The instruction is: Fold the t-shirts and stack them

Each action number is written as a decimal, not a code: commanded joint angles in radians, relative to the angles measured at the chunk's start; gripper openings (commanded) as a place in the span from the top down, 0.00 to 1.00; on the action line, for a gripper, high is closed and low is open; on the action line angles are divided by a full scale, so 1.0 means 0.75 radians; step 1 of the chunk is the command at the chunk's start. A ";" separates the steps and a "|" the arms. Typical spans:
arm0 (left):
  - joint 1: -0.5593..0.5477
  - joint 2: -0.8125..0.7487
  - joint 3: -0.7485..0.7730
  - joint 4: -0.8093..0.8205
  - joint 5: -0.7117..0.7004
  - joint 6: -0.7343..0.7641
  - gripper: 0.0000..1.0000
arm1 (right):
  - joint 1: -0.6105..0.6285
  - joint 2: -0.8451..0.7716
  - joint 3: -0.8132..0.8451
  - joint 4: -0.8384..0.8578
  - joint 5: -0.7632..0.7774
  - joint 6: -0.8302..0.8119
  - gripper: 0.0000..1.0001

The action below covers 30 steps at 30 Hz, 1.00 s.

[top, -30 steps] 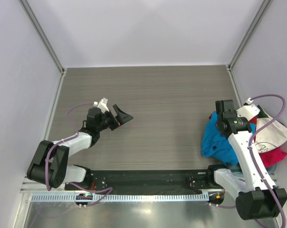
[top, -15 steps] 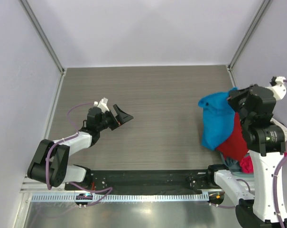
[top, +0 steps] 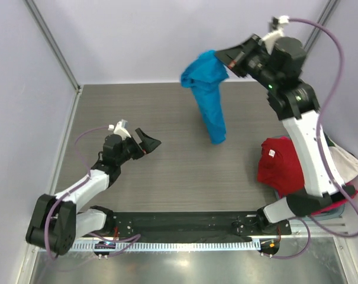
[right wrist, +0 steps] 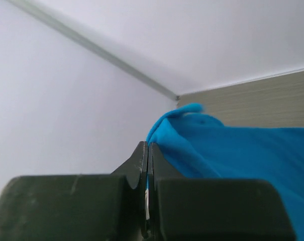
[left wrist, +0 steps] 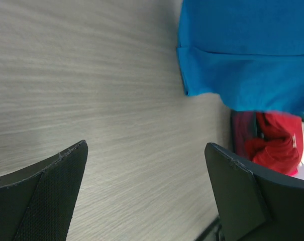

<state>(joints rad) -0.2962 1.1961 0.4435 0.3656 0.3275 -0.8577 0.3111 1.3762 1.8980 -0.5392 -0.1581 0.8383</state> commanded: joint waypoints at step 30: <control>-0.075 -0.094 0.026 -0.013 -0.101 0.105 0.00 | 0.111 -0.266 -1.252 -0.185 0.836 -0.287 0.30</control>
<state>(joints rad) -0.3347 1.1088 0.4126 0.2855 0.1993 -0.7982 0.3962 1.2728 1.0023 -0.6811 0.3241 0.6151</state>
